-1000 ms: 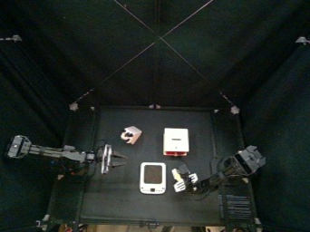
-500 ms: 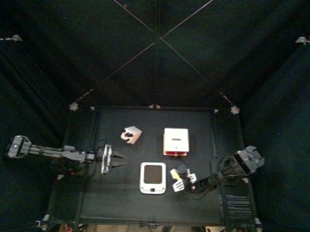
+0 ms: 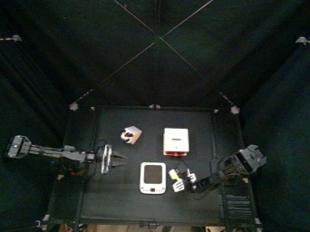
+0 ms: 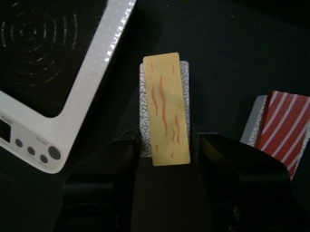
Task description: Grab egg sushi
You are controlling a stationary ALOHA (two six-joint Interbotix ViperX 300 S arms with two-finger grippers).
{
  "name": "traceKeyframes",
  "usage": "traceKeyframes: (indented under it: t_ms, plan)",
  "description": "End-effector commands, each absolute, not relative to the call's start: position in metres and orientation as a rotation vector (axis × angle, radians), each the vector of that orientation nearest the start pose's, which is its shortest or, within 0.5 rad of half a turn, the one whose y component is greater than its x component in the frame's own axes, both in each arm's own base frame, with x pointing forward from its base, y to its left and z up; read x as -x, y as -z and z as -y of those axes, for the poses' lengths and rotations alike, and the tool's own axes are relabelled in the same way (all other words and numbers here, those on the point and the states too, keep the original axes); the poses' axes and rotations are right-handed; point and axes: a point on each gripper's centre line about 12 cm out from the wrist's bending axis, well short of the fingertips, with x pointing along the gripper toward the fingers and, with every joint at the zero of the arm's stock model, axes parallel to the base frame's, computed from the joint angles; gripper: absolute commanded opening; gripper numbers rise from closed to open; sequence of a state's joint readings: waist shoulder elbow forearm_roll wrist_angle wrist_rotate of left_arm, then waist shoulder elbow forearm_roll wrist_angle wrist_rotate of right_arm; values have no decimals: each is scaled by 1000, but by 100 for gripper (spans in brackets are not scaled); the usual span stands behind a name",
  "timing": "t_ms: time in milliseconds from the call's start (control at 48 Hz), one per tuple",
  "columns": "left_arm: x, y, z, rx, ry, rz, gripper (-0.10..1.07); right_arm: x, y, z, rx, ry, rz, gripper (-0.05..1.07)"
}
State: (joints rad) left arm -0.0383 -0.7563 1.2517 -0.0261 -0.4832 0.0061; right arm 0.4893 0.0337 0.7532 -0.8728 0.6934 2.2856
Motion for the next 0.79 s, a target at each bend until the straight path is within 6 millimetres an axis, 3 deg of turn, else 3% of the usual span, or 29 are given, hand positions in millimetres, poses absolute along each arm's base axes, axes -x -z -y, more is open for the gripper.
traceKeyframes:
  t_ms: [0, 479, 771]
  plan:
    - [-221, -247, 6, 14, 24, 4, 73, -307, -133, -97, -805, 766, -757, 66]
    - [-221, -247, 7, 14, 25, 3, 73, -301, -169, -84, -844, 699, -665, 66]
    - [-222, -248, 6, 14, 22, 7, 73, -295, -171, -79, -850, 699, -660, 66]
